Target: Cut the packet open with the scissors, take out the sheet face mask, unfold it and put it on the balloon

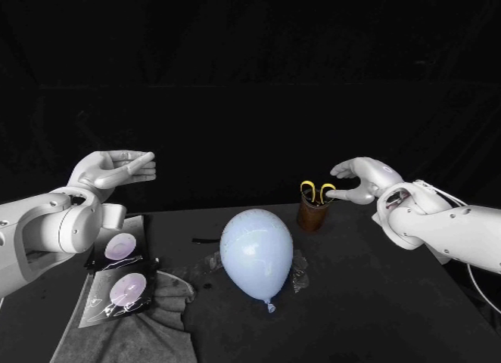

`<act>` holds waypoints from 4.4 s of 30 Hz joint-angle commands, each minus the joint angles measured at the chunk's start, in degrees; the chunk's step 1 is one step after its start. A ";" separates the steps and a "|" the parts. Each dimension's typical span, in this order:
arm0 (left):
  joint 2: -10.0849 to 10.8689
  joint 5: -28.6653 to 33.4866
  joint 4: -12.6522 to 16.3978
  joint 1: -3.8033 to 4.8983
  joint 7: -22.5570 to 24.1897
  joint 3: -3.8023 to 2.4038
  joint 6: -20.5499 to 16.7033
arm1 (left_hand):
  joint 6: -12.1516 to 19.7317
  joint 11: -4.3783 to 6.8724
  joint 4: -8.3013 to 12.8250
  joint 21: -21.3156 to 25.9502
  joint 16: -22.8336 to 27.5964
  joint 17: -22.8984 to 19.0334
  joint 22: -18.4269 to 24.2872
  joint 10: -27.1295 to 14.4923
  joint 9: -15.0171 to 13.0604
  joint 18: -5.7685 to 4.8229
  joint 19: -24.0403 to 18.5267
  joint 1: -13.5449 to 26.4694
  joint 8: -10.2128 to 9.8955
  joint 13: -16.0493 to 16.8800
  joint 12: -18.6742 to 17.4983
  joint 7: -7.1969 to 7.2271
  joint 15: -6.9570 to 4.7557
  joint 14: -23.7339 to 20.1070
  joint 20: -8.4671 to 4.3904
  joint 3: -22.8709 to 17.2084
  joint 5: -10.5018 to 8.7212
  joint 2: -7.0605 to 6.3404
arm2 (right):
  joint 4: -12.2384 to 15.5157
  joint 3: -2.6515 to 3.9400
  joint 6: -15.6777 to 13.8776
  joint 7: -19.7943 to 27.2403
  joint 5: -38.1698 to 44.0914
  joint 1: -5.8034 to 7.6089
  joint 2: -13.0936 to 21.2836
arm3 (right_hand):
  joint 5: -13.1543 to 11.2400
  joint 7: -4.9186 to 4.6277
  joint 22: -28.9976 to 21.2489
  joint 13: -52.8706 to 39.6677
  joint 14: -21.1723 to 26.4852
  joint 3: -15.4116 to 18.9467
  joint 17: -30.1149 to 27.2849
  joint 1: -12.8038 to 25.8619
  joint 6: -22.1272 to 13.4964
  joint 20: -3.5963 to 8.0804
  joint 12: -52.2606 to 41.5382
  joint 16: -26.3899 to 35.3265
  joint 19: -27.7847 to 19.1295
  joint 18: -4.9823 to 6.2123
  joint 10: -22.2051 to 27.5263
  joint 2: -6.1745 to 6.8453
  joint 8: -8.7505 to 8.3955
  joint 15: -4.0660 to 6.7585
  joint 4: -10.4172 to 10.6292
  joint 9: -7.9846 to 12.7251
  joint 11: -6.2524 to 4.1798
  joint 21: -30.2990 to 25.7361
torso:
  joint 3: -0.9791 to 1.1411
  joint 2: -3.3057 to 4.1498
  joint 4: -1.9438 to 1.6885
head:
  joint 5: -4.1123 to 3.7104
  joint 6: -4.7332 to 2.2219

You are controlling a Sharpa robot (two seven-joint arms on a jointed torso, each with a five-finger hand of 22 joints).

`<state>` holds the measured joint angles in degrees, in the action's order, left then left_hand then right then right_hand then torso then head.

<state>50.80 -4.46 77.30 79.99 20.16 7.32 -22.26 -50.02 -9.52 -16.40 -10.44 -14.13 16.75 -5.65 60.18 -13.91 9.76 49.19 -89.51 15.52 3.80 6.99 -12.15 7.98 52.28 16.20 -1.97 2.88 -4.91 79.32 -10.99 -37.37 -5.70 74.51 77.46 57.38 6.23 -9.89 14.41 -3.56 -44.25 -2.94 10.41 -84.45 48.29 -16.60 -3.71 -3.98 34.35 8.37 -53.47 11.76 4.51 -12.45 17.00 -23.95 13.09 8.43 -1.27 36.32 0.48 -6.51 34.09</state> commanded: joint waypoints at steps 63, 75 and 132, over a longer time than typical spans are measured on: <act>16.85 -46.30 11.07 -11.63 -3.19 2.99 1.17 | 4.23 -0.11 -0.60 6.13 10.29 -3.36 2.47 -7.82 4.10 -4.17 -15.38 -2.76 -5.52 -0.25 -3.54 2.85 3.99 -8.42 0.52 7.73 -0.06 -7.20 | 12.71 0.60 8.80 8.79 -20.13 0.87 -17.05 | -0.81 0.13 45.95 -0.79 -42.35 -3.31 57.77 -4.58 9.06 10.33 0.14 -74.64 41.18 -2.20 -17.52 -6.50 0.72 11.85 -0.43 5.82 -7.74 55.68 | -0.03 -1.05 -1.47 | 24.00 7.74; 16.67 -66.45 12.06 -13.33 -9.90 3.02 -1.78 | 24.18 3.52 -0.57 8.42 12.17 -10.78 3.50 -34.49 8.26 -5.92 -28.47 -0.13 -11.90 -1.46 -4.78 4.59 0.43 -33.30 -0.23 15.03 0.05 -12.85 | 12.97 0.62 8.46 8.70 -20.27 0.81 -16.38 | -0.75 0.15 46.66 -0.82 -42.34 -3.58 57.97 -4.53 9.10 10.25 0.03 -74.92 41.30 -2.28 -17.60 -6.66 0.78 11.82 -0.45 5.80 -7.76 56.29 | 0.06 -1.04 -1.37 | 24.33 7.93; 11.49 -79.36 8.32 -20.26 -20.69 3.08 3.35 | 22.99 -1.17 -0.90 7.28 10.94 -10.87 2.90 -37.63 7.52 -2.10 -30.70 -1.16 -11.11 -1.19 -4.04 -0.62 1.55 -34.24 -2.63 9.15 0.11 -12.71 | 14.62 0.68 8.44 8.60 -20.49 0.82 -13.53 | 0.40 0.22 46.78 -1.00 -41.95 -4.88 57.60 -3.95 9.09 10.07 -0.15 -75.25 40.22 -2.05 -18.02 -7.21 0.97 11.81 -0.41 5.74 -7.86 56.21 | -0.03 -1.00 -1.34 | 24.02 9.23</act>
<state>62.55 -82.94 85.62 60.52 -0.11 9.82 -21.00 -26.71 -10.72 -17.93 -2.97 -3.03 5.78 -2.57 22.12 -6.26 6.64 18.04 -90.28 4.23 2.55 2.81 -8.99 9.53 17.58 13.56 8.17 2.84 -17.71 93.82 -10.36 -29.45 2.71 53.88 78.29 43.81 6.34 -9.62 61.16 -4.51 -84.00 -7.47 68.09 -88.87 57.51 -6.37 -3.93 -78.88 74.98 6.54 -71.54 4.73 5.45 -0.42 16.68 -18.21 5.33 64.56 -1.27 35.34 -0.86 17.42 43.30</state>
